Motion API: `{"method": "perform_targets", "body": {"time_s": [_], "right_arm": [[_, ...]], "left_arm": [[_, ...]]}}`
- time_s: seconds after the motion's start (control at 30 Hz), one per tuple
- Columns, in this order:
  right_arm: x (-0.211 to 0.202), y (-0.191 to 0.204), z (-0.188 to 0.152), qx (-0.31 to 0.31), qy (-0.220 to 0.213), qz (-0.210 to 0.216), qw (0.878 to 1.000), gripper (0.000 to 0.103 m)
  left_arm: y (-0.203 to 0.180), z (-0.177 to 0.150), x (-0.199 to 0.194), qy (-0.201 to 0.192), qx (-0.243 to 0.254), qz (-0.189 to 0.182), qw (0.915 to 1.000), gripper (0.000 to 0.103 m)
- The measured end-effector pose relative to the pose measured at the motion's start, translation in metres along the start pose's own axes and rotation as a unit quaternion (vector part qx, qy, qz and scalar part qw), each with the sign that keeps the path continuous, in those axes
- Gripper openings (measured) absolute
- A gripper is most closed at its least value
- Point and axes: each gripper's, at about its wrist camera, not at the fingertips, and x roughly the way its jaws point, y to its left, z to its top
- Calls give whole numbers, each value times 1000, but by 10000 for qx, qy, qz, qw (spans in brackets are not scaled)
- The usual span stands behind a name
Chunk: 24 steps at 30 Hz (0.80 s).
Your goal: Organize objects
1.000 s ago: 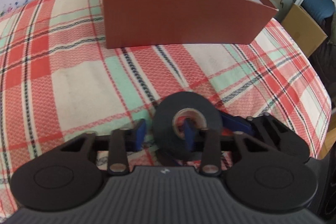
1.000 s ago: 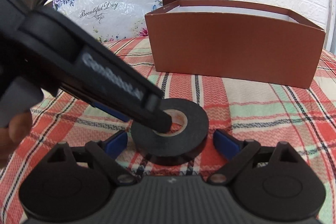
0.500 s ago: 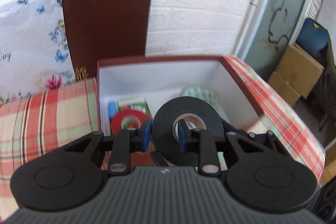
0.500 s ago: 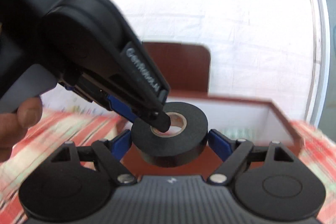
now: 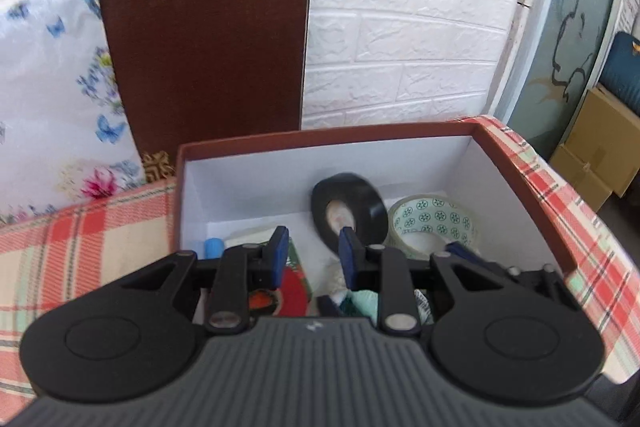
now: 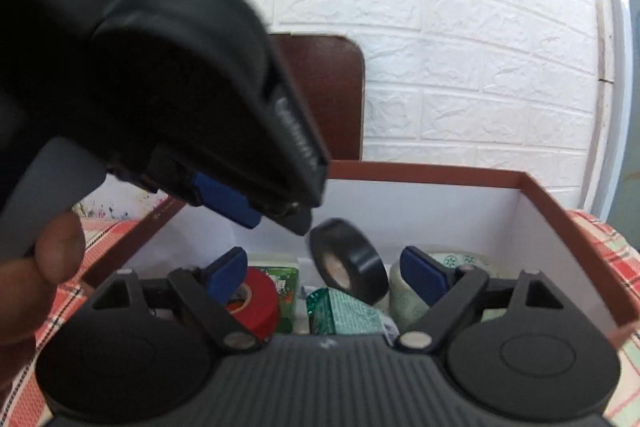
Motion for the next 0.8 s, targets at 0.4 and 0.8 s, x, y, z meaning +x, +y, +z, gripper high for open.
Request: {"method": "perform_targets", "body": {"time_s": [0.4, 0.8], "right_arm": [[-99, -17, -16, 664, -91, -155, 9976, 90], [-154, -25, -13, 1028, 20, -39, 9947, 91]], "left_arm": [[-5, -44, -71, -53, 147, 324, 9994, 31], [12, -97, -122, -111, 231, 635, 9977, 43]]}}
